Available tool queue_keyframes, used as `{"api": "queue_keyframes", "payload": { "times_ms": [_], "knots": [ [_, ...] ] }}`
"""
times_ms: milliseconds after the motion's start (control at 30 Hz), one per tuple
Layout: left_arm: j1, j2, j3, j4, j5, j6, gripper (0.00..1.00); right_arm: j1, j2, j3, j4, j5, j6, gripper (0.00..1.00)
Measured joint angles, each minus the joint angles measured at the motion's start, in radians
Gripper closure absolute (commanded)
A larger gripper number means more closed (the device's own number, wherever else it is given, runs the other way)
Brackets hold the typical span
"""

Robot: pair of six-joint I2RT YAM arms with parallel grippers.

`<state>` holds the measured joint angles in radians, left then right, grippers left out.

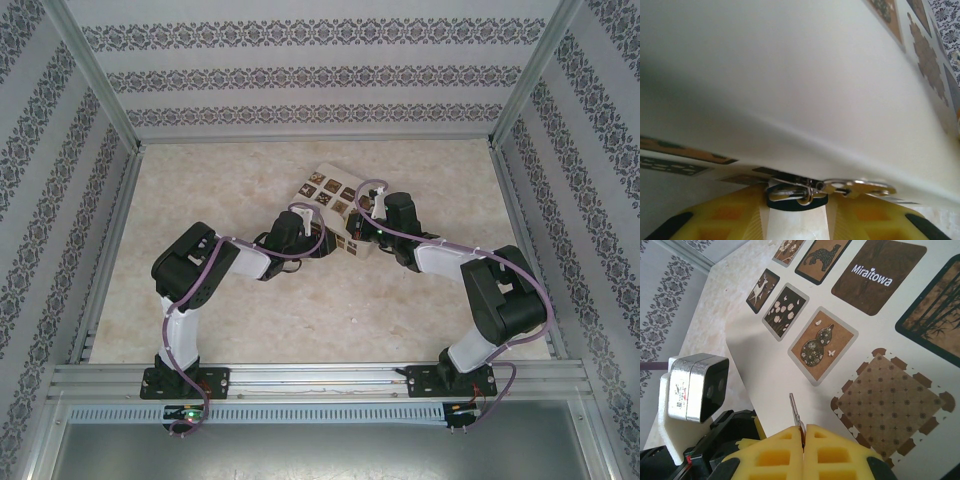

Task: Unlock the padlock with the key

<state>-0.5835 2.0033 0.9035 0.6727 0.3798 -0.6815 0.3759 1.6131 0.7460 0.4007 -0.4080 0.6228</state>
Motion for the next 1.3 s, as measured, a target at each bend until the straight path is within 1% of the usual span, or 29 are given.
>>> {"api": "queue_keyframes", "payload": {
  "times_ms": [333, 700, 1000, 1300],
  "knots": [
    [-0.004, 0.0, 0.0, 0.0, -0.004, -0.011, 0.73, 0.002, -0.002, 0.0, -0.002, 0.005, 0.0, 1.0],
    [-0.006, 0.0, 0.004, -0.003, -0.008, -0.02, 0.74, 0.021, -0.054, -0.001, -0.082, 0.007, -0.026, 1.0],
    [-0.006, -0.013, 0.004, -0.024, -0.007, -0.038, 0.74, 0.02, -0.225, -0.079, -0.095, 0.039, -0.104, 1.0],
    [-0.007, -0.035, 0.004, -0.053, 0.008, -0.066, 0.74, 0.02, -0.426, -0.266, -0.022, 0.082, -0.19, 1.0]
  ]
}}
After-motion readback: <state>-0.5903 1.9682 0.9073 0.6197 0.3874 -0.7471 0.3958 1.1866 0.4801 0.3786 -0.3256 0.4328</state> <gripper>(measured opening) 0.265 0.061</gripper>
